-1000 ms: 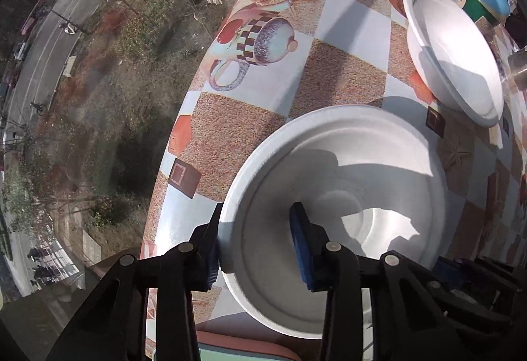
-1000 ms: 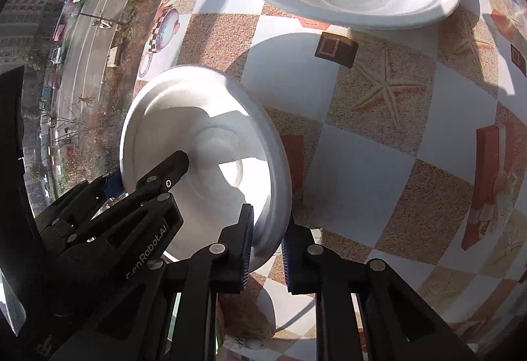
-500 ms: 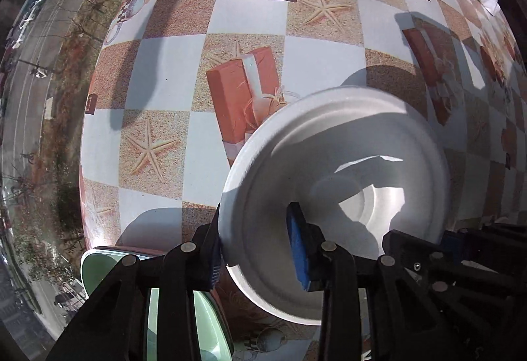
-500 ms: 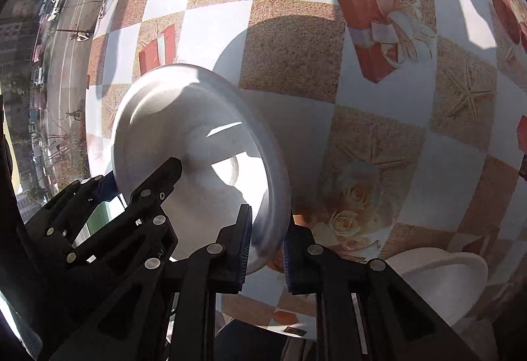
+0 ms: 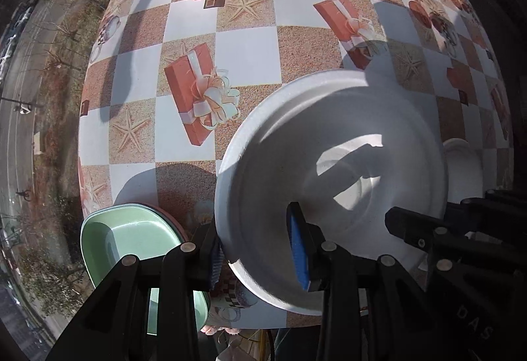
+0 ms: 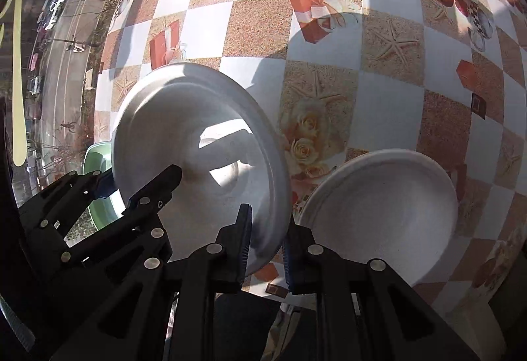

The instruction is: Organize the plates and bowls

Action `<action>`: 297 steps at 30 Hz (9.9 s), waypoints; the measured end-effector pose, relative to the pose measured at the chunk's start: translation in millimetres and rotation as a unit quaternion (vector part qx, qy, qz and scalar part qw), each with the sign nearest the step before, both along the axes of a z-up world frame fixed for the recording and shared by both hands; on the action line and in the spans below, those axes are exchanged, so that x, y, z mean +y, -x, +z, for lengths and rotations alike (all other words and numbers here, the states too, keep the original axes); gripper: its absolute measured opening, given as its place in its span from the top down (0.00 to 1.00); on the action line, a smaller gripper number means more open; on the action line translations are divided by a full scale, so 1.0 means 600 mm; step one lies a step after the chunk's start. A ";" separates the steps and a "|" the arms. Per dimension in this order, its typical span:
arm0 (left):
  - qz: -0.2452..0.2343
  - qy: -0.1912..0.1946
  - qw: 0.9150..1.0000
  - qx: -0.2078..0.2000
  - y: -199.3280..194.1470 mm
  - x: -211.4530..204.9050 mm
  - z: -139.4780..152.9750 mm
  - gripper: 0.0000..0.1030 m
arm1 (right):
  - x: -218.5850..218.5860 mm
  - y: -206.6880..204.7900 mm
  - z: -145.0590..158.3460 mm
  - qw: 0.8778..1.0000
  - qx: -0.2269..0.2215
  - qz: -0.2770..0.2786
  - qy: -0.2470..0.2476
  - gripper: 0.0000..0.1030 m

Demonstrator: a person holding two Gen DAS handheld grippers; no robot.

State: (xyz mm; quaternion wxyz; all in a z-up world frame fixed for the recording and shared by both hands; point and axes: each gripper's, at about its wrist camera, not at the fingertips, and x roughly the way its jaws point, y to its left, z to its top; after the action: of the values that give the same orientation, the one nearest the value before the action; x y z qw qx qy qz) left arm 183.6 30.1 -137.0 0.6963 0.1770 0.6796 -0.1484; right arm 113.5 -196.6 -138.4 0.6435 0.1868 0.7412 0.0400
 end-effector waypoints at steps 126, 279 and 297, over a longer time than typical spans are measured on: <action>0.170 -0.019 0.982 -0.086 -0.500 0.054 -0.089 0.22 | -0.036 -0.495 -0.070 0.994 -0.092 -0.028 0.048 0.29; -0.155 0.011 0.987 0.035 0.057 -0.084 0.003 0.22 | -0.192 0.165 0.010 0.974 0.057 -0.189 0.113 0.03; -0.163 0.031 0.986 0.030 0.065 -0.068 0.016 0.22 | -0.168 0.196 0.034 0.970 0.053 -0.198 0.133 0.02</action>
State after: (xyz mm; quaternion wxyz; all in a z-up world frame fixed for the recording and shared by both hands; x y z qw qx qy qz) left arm 144.4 -10.5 -127.4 0.6472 0.2589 0.6574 -0.2865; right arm -4.0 -297.6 -118.2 0.6176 0.2442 0.7212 -0.1971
